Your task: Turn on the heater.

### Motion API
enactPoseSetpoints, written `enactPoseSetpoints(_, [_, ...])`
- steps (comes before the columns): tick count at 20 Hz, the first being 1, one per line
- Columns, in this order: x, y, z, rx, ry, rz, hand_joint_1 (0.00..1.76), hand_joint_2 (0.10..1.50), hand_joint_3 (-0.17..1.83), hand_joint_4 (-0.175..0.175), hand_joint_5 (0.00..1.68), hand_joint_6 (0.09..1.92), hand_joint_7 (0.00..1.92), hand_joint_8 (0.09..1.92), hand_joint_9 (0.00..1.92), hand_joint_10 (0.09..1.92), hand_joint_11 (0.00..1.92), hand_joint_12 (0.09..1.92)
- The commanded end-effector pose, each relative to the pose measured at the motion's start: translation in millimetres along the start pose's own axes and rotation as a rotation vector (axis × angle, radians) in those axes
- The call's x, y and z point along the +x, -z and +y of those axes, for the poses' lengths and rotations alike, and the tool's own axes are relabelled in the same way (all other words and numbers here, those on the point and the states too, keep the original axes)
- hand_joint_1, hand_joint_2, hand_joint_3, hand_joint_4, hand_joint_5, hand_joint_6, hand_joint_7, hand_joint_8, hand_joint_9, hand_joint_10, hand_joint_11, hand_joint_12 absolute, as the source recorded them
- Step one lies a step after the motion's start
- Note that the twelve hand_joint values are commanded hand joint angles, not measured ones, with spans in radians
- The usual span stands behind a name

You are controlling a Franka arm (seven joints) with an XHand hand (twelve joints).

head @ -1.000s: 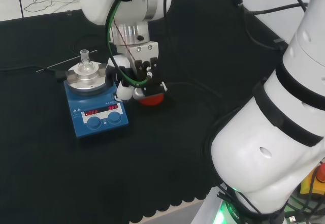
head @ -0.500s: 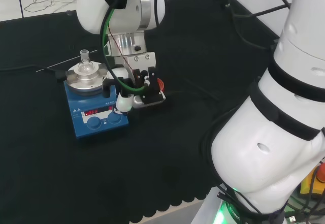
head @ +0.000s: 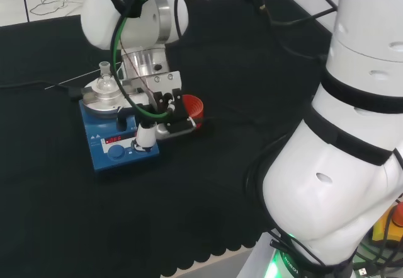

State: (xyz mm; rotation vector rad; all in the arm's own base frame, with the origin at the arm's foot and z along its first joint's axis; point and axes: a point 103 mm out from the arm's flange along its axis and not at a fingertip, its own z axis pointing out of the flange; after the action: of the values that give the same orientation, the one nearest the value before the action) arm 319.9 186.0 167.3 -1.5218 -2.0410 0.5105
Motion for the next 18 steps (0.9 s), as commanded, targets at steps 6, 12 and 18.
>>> enactPoseSetpoints(6, [10.4,-8.7,7.8,0.065,0.008,-0.052,1.46,0.68,1.1,-0.036,0.25,0.63,1.57,1.77,1.61,1.74,1.39,1.52])
enactPoseSetpoints(12, [10.4,-12.0,9.9,0.088,0.007,-0.055,1.46,0.68,1.1,-0.036,0.26,0.62,1.57,1.77,1.61,1.74,1.39,1.52])
enactPoseSetpoints(18, [10.6,-11.9,10.2,0.089,0.006,-0.06,1.45,0.68,1.1,-0.036,0.27,0.61,1.57,1.77,1.61,1.74,1.39,1.52])
